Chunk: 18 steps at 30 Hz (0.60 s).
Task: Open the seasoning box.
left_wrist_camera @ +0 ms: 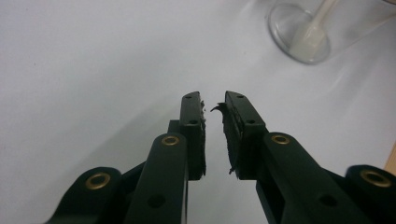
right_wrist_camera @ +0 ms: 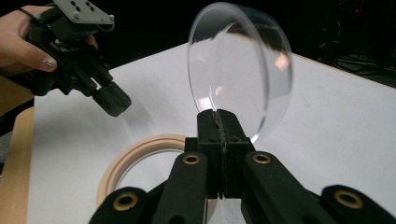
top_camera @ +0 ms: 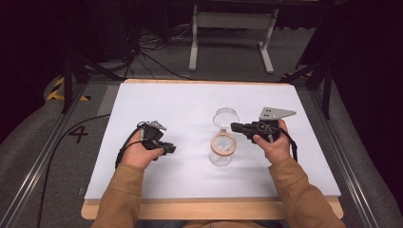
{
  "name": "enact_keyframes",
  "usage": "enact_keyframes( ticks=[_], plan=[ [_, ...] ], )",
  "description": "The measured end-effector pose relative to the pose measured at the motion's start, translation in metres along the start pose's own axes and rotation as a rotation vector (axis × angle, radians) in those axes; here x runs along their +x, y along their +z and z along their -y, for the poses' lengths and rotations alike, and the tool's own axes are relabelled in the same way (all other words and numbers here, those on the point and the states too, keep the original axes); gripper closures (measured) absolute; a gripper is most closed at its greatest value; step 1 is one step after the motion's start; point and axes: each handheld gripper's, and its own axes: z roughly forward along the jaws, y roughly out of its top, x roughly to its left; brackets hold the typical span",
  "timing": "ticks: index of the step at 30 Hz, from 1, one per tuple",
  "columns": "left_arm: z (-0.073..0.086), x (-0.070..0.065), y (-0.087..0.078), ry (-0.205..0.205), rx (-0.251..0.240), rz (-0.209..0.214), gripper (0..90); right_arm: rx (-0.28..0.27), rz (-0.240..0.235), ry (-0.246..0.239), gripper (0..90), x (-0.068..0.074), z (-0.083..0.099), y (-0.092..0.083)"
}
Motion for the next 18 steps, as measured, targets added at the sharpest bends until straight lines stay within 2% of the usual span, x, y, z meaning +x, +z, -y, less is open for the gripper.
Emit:
enact_keyframes(
  ticks=[3, 11, 14, 16, 17, 18],
  plan=[
    [0.001, 0.0, -0.001, -0.005, -0.002, 0.001, 77.7, 0.011, 0.022, 0.001, 90.0, -0.002, 0.001, 0.001],
    [-0.001, 0.0, -0.003, -0.001, -0.013, 0.005, 74.4, 0.002, 0.023, -0.011, 89.3, 0.001, -0.002, -0.004],
    [-0.002, -0.001, -0.008, 0.006, -0.035, 0.019, 70.4, -0.007, -0.002, -0.007, 77.6, 0.003, -0.006, -0.008],
    [-0.003, -0.002, -0.013, 0.006, -0.063, 0.031, 67.4, 0.003, -0.019, -0.02, 72.1, 0.005, -0.008, -0.01],
    [-0.003, -0.002, -0.013, 0.006, -0.063, 0.031, 66.2, 0.003, -0.019, -0.02, 72.1, 0.005, -0.008, -0.01],
    [-0.003, -0.001, -0.02, 0.014, -0.081, 0.036, 64.9, 0.005, -0.02, -0.024, 65.4, 0.006, -0.011, -0.015]
  ],
)
